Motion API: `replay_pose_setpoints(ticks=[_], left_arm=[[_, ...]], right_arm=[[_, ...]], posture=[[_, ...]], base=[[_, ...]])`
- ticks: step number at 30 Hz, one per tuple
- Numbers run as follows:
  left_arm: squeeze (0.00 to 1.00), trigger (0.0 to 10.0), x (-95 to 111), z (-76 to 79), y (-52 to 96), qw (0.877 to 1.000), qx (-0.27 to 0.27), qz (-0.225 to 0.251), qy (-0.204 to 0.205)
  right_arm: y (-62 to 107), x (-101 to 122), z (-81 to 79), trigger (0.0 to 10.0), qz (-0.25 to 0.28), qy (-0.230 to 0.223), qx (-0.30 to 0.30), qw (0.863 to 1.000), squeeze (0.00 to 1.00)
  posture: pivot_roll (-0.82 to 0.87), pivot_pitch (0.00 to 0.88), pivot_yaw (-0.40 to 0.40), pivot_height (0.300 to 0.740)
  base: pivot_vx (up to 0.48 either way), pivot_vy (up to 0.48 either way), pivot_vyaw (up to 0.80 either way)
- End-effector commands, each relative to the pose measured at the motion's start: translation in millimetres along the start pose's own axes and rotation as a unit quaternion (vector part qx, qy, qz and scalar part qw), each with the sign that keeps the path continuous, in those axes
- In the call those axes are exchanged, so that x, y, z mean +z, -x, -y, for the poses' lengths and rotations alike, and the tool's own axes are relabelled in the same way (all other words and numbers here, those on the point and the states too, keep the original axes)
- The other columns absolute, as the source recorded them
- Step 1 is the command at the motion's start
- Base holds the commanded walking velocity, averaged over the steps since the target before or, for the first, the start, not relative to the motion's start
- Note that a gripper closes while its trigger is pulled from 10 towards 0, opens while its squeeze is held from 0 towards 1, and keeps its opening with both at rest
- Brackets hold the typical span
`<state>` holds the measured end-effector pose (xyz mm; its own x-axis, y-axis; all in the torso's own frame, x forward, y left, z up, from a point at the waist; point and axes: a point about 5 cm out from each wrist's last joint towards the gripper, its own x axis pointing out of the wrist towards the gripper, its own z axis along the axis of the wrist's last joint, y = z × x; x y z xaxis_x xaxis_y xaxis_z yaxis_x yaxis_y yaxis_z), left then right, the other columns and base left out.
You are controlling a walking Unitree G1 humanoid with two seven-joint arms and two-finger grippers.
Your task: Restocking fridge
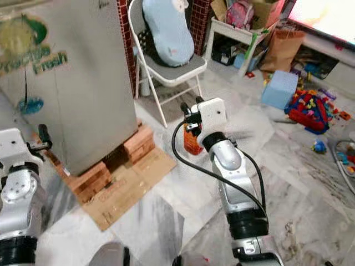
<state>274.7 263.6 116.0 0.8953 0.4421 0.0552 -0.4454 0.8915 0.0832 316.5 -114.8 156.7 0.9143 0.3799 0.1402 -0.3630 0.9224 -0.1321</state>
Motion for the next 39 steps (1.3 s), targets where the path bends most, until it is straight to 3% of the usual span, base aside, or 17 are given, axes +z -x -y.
replay_pose_setpoints(ticks=[1, 17, 21, 26, 31, 36, 39], left_arm=[[0.00, 10.0, -6, -7.2, 0.6, 1.000, 0.009, -0.017, -0.006], [0.00, 10.0, -3, -5.5, -1.3, 1.000, 0.020, -0.016, 0.000], [0.00, 10.0, 1, -5.0, -2.4, 0.999, 0.024, -0.005, -0.021], [0.00, 10.0, 1, -11.2, -1.8, 0.999, 0.037, -0.005, -0.014], [0.00, 10.0, -4, -9.8, -4.8, 1.000, -0.003, -0.022, 0.017], [0.00, 10.0, 5, 10.7, -14.0, 0.996, -0.074, -0.015, 0.055], [0.00, 10.0, 7, 16.4, -17.7, 0.992, -0.101, -0.016, 0.072]], right_arm=[[-4.0, 9, -6.5, 10.0, 0.019, 0.004, 0.017, 1.000, 0.00], [-1.8, 8, -5.6, 10.0, 0.018, 0.008, 0.019, 1.000, 0.00], [0.2, 6, -3.0, 10.0, 0.014, 0.011, 0.016, 1.000, 0.00], [6.5, 3, 4.4, 10.0, 0.006, 0.016, 0.001, 1.000, 0.00], [24.4, -9, 16.3, 10.0, -0.021, 0.028, -0.036, 0.999, 0.00], [45.2, -16, 21.7, 10.0, -0.044, 0.027, -0.043, 0.998, 0.00], [49.4, -18, 23.9, 10.0, -0.052, 0.025, -0.053, 0.997, 0.00]], posture=[[0.08, 0.143, -0.080, 0.740], [0.08, 0.143, -0.074, 0.740], [0.08, 0.140, -0.071, 0.740], [0.08, 0.137, -0.070, 0.740], [0.07, 0.140, -0.075, 0.740], [0.06, 0.139, -0.075, 0.740], [0.06, 0.140, -0.074, 0.740]], base=[[0.289, 0.386, 0.00], [0.051, 0.457, 0.00], [0.000, 0.480, 0.00], [0.000, 0.000, 0.00], [0.000, 0.000, 0.00], [0.000, 0.000, 0.26], [0.000, 0.000, 0.78]])
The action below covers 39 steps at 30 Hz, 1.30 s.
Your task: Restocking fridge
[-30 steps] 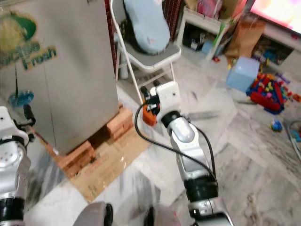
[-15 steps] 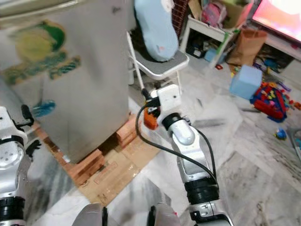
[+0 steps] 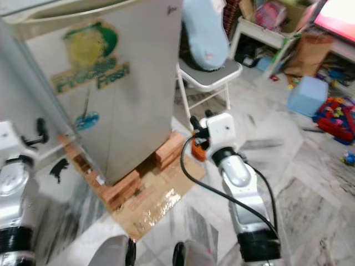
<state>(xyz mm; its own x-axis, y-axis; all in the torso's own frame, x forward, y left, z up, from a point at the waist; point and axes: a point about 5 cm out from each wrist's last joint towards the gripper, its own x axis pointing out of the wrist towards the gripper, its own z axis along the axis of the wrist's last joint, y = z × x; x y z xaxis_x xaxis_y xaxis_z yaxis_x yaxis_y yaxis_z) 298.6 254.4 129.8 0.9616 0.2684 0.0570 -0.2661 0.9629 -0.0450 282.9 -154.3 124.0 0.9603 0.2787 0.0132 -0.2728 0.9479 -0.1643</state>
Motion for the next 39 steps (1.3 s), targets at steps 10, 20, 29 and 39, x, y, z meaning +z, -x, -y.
replay_pose_setpoints(ticks=[10, 20, 29, 39], left_arm=[[0.00, 10.0, -8, 9.9, -10.2, 0.994, -0.096, -0.037, 0.023], [0.00, 10.0, -14, 24.9, -3.4, 0.980, -0.194, -0.042, 0.000], [0.00, 10.0, -14, 25.1, -19.4, 0.983, -0.174, -0.034, -0.042], [0.00, 10.0, -23, 53.2, -26.9, 0.974, -0.216, -0.050, -0.053]], right_arm=[[1.2, 16, 11.1, 10.0, 0.016, 0.012, -0.029, 0.999, 0.00], [-3.8, 20, 10.4, 10.0, 0.016, 0.017, -0.023, 0.999, 0.00], [-4.9, 26, 13.8, 10.0, 0.022, 0.031, -0.019, 0.999, 0.00], [-3.8, 28, 16.0, 10.0, 0.019, 0.029, -0.016, 0.999, 0.00]], posture=[[0.04, 0.146, -0.066, 0.740], [0.04, 0.160, -0.069, 0.740], [0.00, 0.164, -0.072, 0.740], [-0.02, 0.161, -0.087, 0.740]], base=[[0.000, 0.000, 0.63], [0.000, 0.000, 0.00], [0.000, 0.000, 0.00], [0.000, 0.000, 0.00]])
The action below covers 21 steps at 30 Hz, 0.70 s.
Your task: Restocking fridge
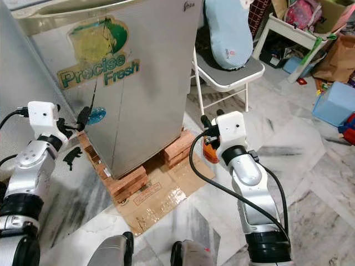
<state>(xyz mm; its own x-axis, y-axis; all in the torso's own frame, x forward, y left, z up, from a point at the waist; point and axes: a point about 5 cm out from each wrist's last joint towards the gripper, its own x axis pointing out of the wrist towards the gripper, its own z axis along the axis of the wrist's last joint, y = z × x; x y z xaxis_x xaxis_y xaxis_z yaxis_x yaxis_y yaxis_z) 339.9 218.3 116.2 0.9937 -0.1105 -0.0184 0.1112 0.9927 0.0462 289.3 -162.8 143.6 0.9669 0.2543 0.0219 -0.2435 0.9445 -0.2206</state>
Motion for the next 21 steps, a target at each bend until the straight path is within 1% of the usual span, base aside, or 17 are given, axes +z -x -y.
replay_pose_setpoints(ticks=[1, 3, 4, 6, 7, 8, 9, 11, 13, 14, 16, 17, 19, 21], left_arm=[[0.00, 10.0, -10, 23.7, -4.5, 0.998, -0.060, -0.025, -0.009], [0.00, 10.0, -12, 36.8, -6.0, 0.996, -0.085, -0.029, -0.005], [0.00, 10.0, -13, 46.2, -5.9, 0.994, -0.107, -0.029, 0.001], [0.00, 10.0, -14, 56.3, -5.9, 0.991, -0.131, -0.028, 0.007], [0.00, 10.0, -17, 73.4, -3.8, 0.985, -0.170, -0.031, 0.006], [0.00, 10.0, -17, 73.4, -3.8, 0.985, -0.170, -0.031, 0.006], [0.00, 10.0, -18, 80.1, -2.9, 0.982, -0.188, -0.032, 0.006], [0.00, 10.0, -20, 100.7, 3.1, 0.967, -0.251, -0.030, 0.001], [0.00, 10.0, -19, 107.6, 5.4, 0.964, -0.266, -0.027, -0.002], [0.00, 10.0, -18, 115.4, 8.7, 0.959, -0.283, -0.023, -0.006], [0.00, 10.0, -16, 122.3, 11.9, 0.957, -0.290, -0.018, -0.009], [0.00, 10.0, -13, 126.1, 14.5, 0.955, -0.296, -0.007, 0.000], [0.00, 10.0, -11, 127.1, 15.5, 0.954, -0.299, -0.001, 0.004], [0.00, 10.0, -6, 127.5, 16.1, 0.957, -0.290, 0.010, 0.013]], right_arm=[[-1.0, 10, 4.4, 10.0, 0.014, -0.015, -0.007, 1.000, 0.00], [-1.5, 11, 5.7, 10.0, 0.015, -0.009, -0.012, 1.000, 0.00], [-1.8, 11, 6.7, 10.0, 0.016, -0.004, -0.017, 1.000, 0.00], [-2.1, 11, 7.8, 10.0, 0.016, 0.000, -0.022, 1.000, 0.00], [-2.8, 10, 8.9, 10.0, 0.013, -0.010, -0.031, 0.999, 0.00], [-2.8, 10, 8.9, 10.0, 0.013, -0.010, -0.031, 0.999, 0.00], [-2.9, 9, 9.0, 10.0, 0.014, -0.013, -0.032, 0.999, 0.00], [-1.6, 9, 11.3, 10.0, 0.016, -0.007, -0.046, 0.999, 0.00], [-0.8, 8, 13.6, 10.0, 0.014, -0.001, -0.058, 0.998, 0.00], [0.1, 7, 18.7, 10.0, 0.007, 0.014, -0.083, 0.996, 0.00], [1.3, 3, 26.9, 10.0, -0.010, 0.027, -0.117, 0.993, 0.00], [2.2, 0, 34.2, 10.0, -0.022, 0.028, -0.147, 0.988, 0.00], [2.7, -2, 36.9, 10.0, -0.025, 0.027, -0.157, 0.987, 0.00], [4.2, -3, 42.3, 10.0, -0.029, 0.042, -0.175, 0.983, 0.00]], posture=[[-0.02, 0.159, -0.088, 0.740], [-0.02, 0.156, -0.087, 0.740], [-0.02, 0.156, -0.087, 0.740], [-0.02, 0.156, -0.087, 0.740], [-0.02, 0.148, -0.081, 0.740], [-0.02, 0.148, -0.081, 0.740], [-0.02, 0.147, -0.080, 0.740], [-0.01, 0.145, -0.076, 0.740], [-0.01, 0.145, -0.075, 0.740], [-0.01, 0.144, -0.074, 0.740], [-0.01, 0.142, -0.072, 0.740], [0.00, 0.142, -0.072, 0.740], [0.00, 0.141, -0.071, 0.740], [0.00, 0.139, -0.068, 0.740]], base=[[0.000, 0.000, 0.00], [0.000, 0.000, 0.00], [0.000, 0.000, 0.00], [0.000, 0.000, 0.00], [0.000, 0.000, 0.00], [0.000, 0.000, 0.00], [0.000, 0.000, 0.00], [0.000, 0.000, 0.00], [0.000, 0.000, 0.00], [0.000, 0.000, 0.00], [0.000, 0.000, 0.00], [0.000, 0.000, 0.00], [0.000, 0.000, -0.53], [0.000, 0.000, -0.72]])
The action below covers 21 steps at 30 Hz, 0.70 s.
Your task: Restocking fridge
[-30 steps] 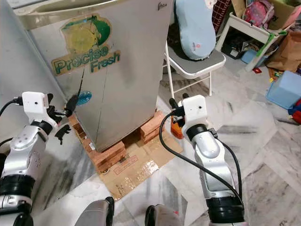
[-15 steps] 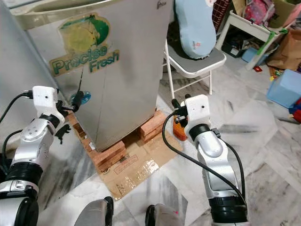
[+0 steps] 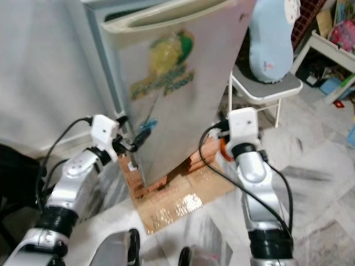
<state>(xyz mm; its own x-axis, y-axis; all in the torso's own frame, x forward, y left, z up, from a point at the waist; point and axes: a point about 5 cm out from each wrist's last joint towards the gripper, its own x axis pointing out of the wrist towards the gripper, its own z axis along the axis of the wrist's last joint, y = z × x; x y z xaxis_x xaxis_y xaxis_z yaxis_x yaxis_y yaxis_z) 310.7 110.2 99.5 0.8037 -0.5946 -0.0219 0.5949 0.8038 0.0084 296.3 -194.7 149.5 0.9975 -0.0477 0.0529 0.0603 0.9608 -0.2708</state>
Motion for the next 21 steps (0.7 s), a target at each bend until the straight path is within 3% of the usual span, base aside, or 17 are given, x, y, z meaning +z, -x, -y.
replay_pose_setpoints(ticks=[1, 12, 21], left_arm=[[0.00, 10.0, 8, 13.9, -8.5, 1.000, -0.028, 0.010, 0.000], [0.00, 10.0, 17, 15.1, -7.5, 1.000, -0.016, 0.024, 0.008], [0.00, 10.0, 22, 27.3, -15.3, 0.999, -0.040, 0.024, 0.001]], right_arm=[[0.2, -4, 10.3, 10.0, -0.008, 0.010, -0.026, 1.000, 0.00], [-1.5, -11, 12.9, 10.0, -0.026, 0.010, -0.063, 0.998, 0.00], [7.9, -21, 13.4, 10.0, -0.049, 0.015, -0.082, 0.995, 0.00]], posture=[[0.00, 0.138, -0.066, 0.740], [0.02, 0.153, -0.054, 0.740], [0.01, 0.154, -0.044, 0.740]], base=[[0.000, 0.000, -0.73], [0.000, 0.000, -0.73], [0.000, -0.296, -0.56]])
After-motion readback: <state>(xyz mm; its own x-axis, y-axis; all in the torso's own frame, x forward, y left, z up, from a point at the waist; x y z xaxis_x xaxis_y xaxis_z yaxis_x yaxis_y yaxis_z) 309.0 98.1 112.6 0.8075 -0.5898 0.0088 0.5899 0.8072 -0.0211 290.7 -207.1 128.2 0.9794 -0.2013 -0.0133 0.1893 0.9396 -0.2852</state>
